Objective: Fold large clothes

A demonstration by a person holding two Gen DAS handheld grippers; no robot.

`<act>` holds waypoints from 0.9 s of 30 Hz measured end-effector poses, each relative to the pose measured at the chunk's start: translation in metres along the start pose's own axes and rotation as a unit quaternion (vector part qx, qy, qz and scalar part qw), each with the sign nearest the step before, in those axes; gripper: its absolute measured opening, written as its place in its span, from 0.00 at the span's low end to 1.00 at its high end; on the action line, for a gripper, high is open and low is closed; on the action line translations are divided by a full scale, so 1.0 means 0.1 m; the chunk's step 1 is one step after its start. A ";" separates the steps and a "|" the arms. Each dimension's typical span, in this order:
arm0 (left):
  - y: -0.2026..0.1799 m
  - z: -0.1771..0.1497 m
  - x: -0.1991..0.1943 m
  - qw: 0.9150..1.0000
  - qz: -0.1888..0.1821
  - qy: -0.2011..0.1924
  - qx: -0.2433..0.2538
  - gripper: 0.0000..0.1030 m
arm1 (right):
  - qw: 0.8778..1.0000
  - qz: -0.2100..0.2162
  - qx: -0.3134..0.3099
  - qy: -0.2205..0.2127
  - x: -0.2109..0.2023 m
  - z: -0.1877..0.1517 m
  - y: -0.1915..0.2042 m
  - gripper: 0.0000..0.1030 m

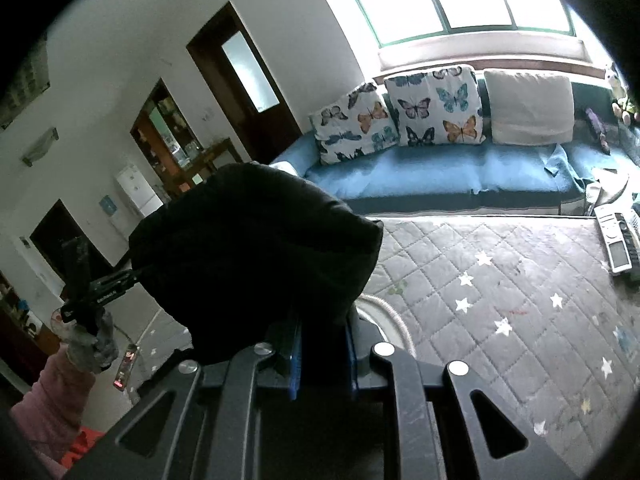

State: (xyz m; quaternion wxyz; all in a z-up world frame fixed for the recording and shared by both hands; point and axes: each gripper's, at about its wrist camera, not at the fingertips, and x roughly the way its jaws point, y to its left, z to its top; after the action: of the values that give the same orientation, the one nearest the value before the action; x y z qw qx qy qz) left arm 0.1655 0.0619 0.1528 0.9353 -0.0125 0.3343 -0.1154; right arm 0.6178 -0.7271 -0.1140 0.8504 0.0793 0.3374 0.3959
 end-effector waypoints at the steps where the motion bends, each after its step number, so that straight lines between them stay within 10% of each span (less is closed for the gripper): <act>1: -0.01 -0.05 -0.16 1.000 -0.002 -0.005 -0.001 0.12 | 1.000 0.000 -0.004 -0.004 -0.06 -0.03 0.05 0.19; 27: -0.19 -1.76 -1.92 0.999 -0.024 -0.027 -0.018 0.12 | 0.998 0.004 -0.038 -0.044 -0.93 -1.10 0.39 0.19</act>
State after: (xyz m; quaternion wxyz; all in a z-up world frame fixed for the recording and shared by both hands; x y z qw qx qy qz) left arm -0.0925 0.0953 0.1375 0.9406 -0.0410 0.3103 -0.1315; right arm 0.4810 -0.7827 -0.1345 0.8655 0.0656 0.2836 0.4077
